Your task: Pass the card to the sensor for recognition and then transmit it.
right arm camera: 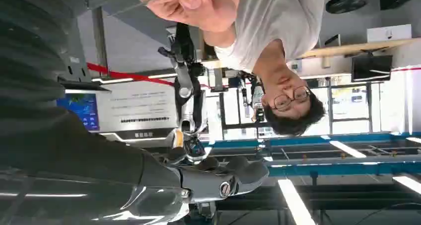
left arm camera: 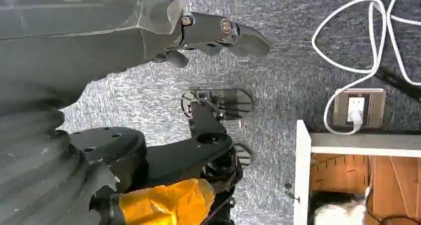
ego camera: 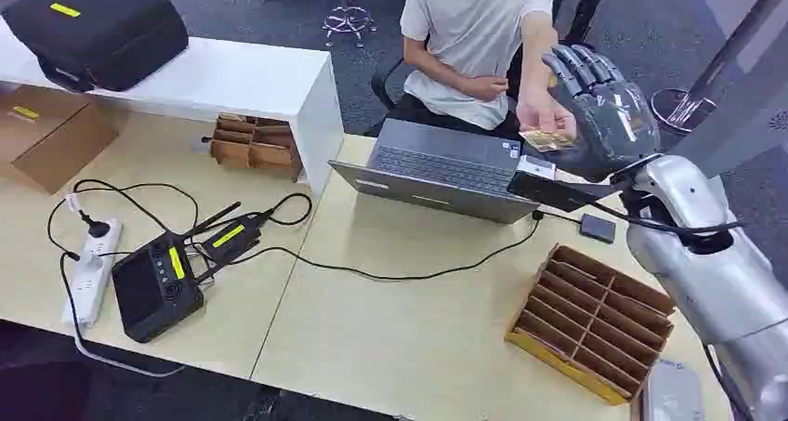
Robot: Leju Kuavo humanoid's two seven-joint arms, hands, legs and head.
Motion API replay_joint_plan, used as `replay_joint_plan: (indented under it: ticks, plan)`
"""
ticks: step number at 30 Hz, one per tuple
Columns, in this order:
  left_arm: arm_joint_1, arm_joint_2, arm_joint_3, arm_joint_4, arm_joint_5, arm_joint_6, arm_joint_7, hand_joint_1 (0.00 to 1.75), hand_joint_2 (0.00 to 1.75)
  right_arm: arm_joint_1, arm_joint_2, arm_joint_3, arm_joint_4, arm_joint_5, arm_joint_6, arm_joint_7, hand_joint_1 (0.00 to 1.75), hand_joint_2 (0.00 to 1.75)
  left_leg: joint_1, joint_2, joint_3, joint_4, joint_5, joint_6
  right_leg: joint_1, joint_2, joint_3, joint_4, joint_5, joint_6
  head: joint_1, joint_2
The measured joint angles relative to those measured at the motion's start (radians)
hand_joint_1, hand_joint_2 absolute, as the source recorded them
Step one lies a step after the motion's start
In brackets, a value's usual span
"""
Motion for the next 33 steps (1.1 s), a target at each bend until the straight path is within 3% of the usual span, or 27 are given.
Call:
replay_joint_plan:
  ticks: [5,6,13,33]
  plan:
    - [0.0,0.0,0.002,0.0,0.0,-0.014,-0.002,0.0,1.75,0.002,0.005,-0.005,0.002,-0.003,-0.008,-0.018,1.75,1.75,0.0,0.0,0.0,0.0,0.0,0.0,0.0,0.0,0.0,0.0,0.0,0.0,0.0,0.0]
    - [0.0,0.0,0.003,0.0,-0.004,-0.015,-0.007,0.0,0.0,0.003,0.006,-0.007,0.002,-0.006,-0.009,-0.022,1.75,1.75,0.0,0.0,0.0,0.0,0.0,0.0,0.0,0.0,0.0,0.0,0.0,0.0,0.0,0.0]
    - [0.002,0.0,0.003,0.0,-0.013,-0.034,-0.052,0.0,0.0,0.018,0.006,-0.027,-0.005,-0.014,-0.018,-0.033,1.75,1.75,0.0,0.0,0.0,0.0,0.0,0.0,0.0,0.0,0.0,0.0,0.0,0.0,0.0,0.0]
    - [0.007,0.001,0.003,0.0,-0.019,-0.045,-0.06,0.0,0.0,0.039,0.006,-0.05,-0.027,-0.023,-0.018,-0.035,1.75,1.75,0.0,0.0,0.0,0.0,0.0,0.0,0.0,0.0,0.0,0.0,0.0,0.0,0.0,0.0]
